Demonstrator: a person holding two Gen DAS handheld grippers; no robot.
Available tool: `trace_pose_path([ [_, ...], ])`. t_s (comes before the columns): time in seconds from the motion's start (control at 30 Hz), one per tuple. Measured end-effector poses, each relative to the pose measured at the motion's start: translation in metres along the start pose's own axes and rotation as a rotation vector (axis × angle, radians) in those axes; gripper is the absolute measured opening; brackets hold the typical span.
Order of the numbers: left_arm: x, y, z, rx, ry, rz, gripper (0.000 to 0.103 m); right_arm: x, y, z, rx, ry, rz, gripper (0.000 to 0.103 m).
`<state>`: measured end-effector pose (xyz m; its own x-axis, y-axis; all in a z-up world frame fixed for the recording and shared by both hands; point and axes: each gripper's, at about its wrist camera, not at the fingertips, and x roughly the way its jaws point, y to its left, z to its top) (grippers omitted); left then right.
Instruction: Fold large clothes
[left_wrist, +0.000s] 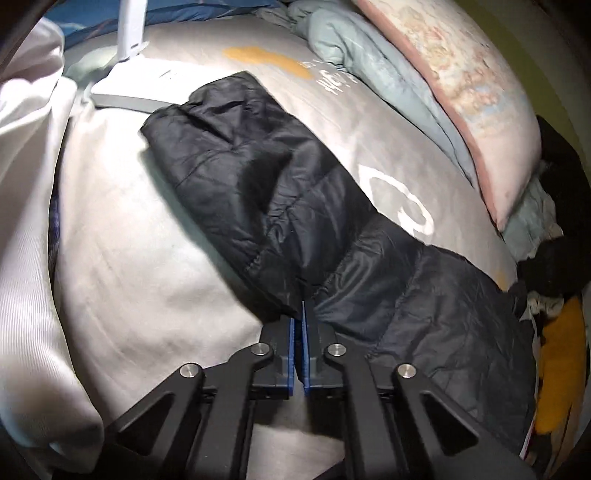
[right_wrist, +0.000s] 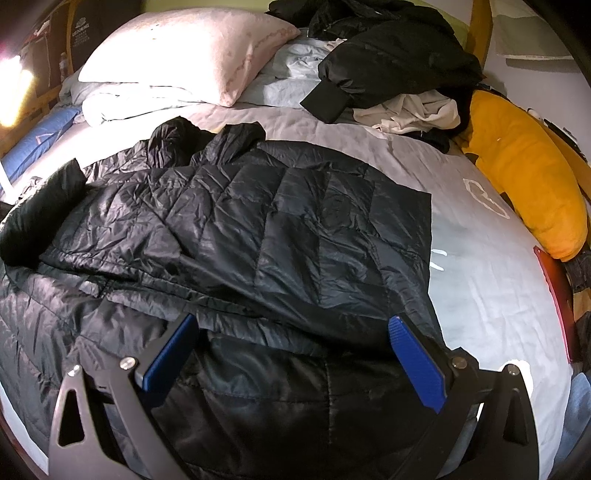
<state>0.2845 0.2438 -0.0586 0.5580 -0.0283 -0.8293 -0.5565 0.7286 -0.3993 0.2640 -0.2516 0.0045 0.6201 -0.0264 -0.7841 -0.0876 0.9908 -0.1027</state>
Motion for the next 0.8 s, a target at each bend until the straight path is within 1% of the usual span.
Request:
trace_pose_path([
  [0.13, -0.017, -0.013, -0.005, 0.068, -0.035, -0.033, 0.001, -0.003, 0.0, 0.001, -0.003, -0.011, 0.002, 0.103],
  [0.2, -0.034, -0.027, -0.008, 0.109, -0.073, -0.076, 0.001, -0.004, 0.001, 0.001, -0.005, -0.013, 0.002, 0.103],
  [0.23, -0.044, -0.037, -0.012, 0.146, -0.105, -0.093, 0.001, -0.004, 0.001, 0.001, -0.006, -0.014, 0.003, 0.103],
  [0.33, -0.082, -0.075, -0.031, 0.312, -0.22, -0.158, 0.001, -0.006, 0.0, 0.001, -0.004, -0.018, 0.004, 0.103],
  [0.43, -0.116, -0.114, -0.069, 0.469, -0.333, -0.185, 0.001, -0.008, -0.001, 0.002, 0.001, -0.027, 0.002, 0.103],
  [0.47, -0.123, -0.124, -0.082, 0.514, -0.343, -0.211, 0.001, -0.009, -0.001, 0.003, 0.002, -0.03, 0.0, 0.103],
  [0.53, -0.128, -0.14, -0.103, 0.577, -0.333, -0.261, 0.001, -0.011, -0.001, 0.003, 0.001, -0.036, -0.004, 0.103],
  [0.6, -0.129, -0.154, -0.126, 0.632, -0.291, -0.31, 0.001, -0.013, -0.002, 0.004, 0.003, -0.042, -0.007, 0.103],
  [0.67, -0.123, -0.165, -0.148, 0.691, -0.23, -0.357, 0.001, -0.015, -0.003, 0.004, 0.008, -0.049, -0.008, 0.103],
  [0.8, -0.114, -0.18, -0.185, 0.784, -0.157, -0.386, 0.001, -0.019, -0.006, 0.005, 0.025, -0.064, -0.007, 0.103],
])
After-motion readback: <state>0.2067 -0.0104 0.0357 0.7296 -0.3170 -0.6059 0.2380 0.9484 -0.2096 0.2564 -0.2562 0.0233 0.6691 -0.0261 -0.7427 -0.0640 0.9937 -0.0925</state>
